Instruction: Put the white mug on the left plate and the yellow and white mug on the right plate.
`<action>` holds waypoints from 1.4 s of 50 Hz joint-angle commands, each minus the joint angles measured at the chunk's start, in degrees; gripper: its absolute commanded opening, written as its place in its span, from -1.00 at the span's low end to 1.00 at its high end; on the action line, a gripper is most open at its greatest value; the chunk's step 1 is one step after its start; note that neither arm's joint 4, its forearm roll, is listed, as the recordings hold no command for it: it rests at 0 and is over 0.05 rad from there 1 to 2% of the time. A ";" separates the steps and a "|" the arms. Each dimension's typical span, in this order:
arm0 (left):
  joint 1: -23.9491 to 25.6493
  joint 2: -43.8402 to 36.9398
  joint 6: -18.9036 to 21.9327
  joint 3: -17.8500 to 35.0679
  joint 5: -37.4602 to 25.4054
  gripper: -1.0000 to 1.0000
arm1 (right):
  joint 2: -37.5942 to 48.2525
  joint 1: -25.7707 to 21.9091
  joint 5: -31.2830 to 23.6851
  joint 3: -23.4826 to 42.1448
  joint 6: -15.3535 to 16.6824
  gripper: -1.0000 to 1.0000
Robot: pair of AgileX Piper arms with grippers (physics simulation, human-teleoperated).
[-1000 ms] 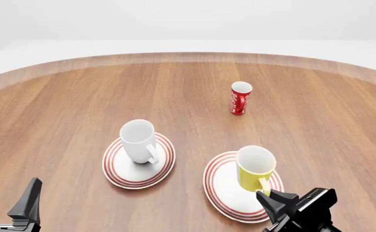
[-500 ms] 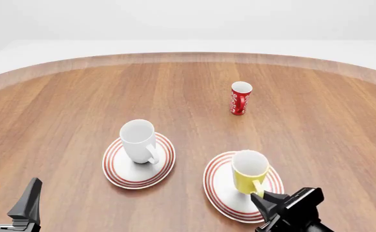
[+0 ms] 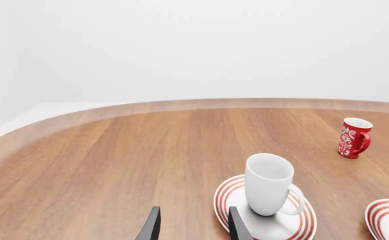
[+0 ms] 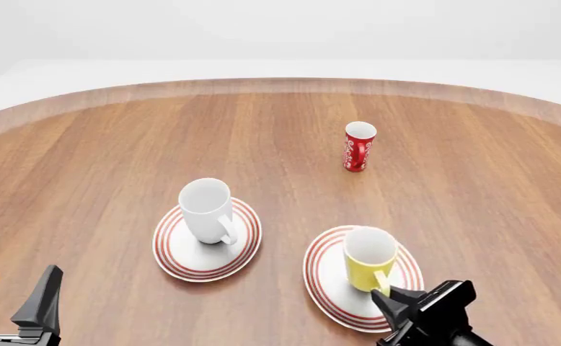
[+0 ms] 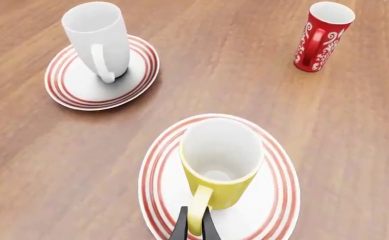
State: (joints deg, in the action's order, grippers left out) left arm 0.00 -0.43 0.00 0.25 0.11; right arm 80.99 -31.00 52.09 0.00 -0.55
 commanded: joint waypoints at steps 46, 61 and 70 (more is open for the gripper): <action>0.00 0.00 0.00 0.00 0.00 1.00 | -23.69 1.68 -22.95 0.00 0.03 1.00; 0.00 0.00 0.00 0.00 0.00 1.00 | -34.48 3.49 -31.61 0.00 1.22 1.00; 0.00 0.00 0.00 0.00 0.00 1.00 | -44.31 4.84 -39.83 0.00 1.87 1.00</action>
State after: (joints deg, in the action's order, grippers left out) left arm 0.00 -0.43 0.00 0.25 0.11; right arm 45.70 -27.48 19.67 0.00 0.61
